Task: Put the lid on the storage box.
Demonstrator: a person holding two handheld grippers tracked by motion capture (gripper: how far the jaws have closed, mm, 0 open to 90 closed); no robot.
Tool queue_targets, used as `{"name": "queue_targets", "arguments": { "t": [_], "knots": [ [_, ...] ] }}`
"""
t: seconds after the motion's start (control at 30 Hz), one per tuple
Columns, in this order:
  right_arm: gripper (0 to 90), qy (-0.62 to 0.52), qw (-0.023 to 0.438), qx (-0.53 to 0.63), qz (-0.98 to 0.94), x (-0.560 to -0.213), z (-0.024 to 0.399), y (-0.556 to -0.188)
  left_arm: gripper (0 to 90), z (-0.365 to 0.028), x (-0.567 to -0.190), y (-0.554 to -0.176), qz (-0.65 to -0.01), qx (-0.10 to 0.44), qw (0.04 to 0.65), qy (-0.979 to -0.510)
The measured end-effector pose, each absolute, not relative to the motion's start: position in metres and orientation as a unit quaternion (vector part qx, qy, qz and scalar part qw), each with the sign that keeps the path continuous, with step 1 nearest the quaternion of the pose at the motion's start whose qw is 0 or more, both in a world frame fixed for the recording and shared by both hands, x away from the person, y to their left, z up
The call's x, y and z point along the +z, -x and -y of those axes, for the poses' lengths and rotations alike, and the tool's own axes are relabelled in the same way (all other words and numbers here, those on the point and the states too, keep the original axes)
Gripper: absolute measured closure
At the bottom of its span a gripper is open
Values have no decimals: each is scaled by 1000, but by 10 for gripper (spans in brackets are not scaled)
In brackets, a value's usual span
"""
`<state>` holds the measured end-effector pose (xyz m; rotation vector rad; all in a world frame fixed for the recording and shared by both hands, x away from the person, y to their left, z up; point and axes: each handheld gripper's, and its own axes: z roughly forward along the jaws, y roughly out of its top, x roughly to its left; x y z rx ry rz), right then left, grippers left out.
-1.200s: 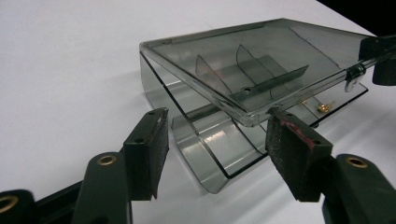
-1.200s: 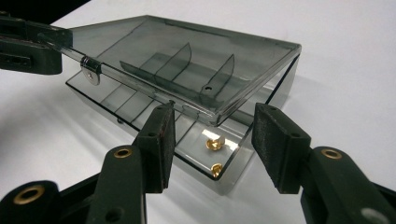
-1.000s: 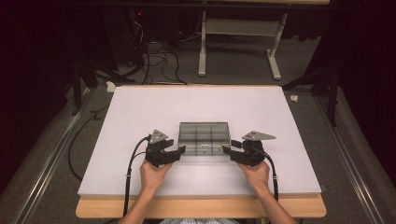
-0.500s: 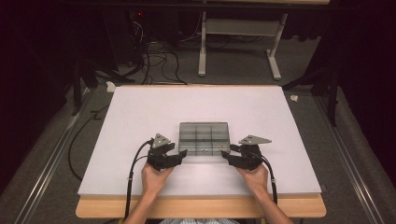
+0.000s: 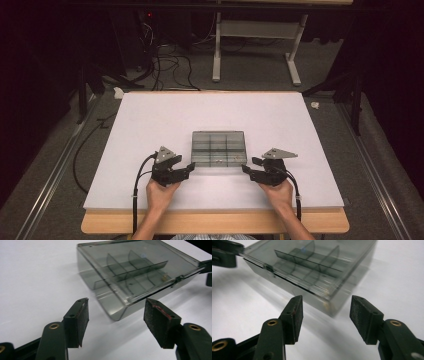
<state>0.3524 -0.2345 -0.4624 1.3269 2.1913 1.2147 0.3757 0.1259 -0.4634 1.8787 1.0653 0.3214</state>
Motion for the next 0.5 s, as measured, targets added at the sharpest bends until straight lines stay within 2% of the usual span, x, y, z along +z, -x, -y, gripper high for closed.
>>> {"name": "queue_targets", "arguments": {
  "t": [0.13, 0.33, 0.5],
  "knots": [
    [457, -481, 166, 413, -755, -466, 252, -352, 361, -140, -467, -378, -449, 141, 452, -758],
    [460, -511, 193, 387, -743, -473, 273, -354, 361, -155, -477, -386, -477, 174, 407, -759],
    [437, -530, 210, 360, -739, -478, 282, -356, 347, -160, -485, -391, -490, 172, 384, -763]
  ]
}}
